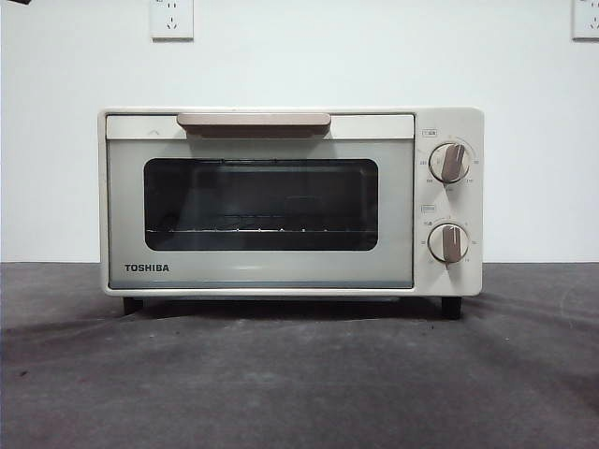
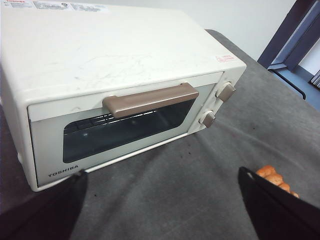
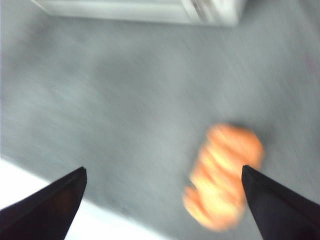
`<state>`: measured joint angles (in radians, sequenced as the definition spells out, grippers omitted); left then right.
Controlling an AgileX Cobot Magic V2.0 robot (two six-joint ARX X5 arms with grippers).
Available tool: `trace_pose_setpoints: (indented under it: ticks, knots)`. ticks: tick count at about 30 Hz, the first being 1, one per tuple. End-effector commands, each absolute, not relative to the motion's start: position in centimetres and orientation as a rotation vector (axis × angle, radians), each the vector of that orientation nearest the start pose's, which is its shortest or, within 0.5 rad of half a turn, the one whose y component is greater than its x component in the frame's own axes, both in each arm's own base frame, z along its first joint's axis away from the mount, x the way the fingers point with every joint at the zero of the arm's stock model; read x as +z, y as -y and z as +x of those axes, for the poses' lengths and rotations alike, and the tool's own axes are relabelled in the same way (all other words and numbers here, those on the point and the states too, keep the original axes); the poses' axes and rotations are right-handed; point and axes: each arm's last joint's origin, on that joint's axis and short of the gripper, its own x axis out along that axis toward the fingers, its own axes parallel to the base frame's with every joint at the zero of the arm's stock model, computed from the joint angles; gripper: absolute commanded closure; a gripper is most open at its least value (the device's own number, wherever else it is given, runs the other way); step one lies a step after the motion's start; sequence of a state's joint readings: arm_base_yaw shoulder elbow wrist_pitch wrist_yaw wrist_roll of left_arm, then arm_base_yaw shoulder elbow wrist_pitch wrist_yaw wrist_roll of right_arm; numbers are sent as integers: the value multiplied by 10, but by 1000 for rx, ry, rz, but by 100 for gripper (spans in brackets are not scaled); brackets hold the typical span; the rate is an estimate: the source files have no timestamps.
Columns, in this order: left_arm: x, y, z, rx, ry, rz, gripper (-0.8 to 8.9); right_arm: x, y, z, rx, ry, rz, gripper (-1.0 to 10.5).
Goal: The left arm flap open the oven, the right arm pick bread and place it into oven, the left arm flap close the oven
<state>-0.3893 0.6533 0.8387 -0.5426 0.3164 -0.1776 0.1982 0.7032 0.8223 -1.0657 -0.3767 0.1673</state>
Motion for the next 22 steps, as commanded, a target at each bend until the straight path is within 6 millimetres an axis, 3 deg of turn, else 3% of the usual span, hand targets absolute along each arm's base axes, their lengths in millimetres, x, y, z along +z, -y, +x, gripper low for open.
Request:
trace_pose_setpoints:
  ticks: [1,22]
  knots:
    - [341,59,118,-675,-408,-148,307,283,-33,115,381,-1078,240,450]
    - [336,61,123,-667,-457,-151,313,217,-59,187,184,-1454,123,451]
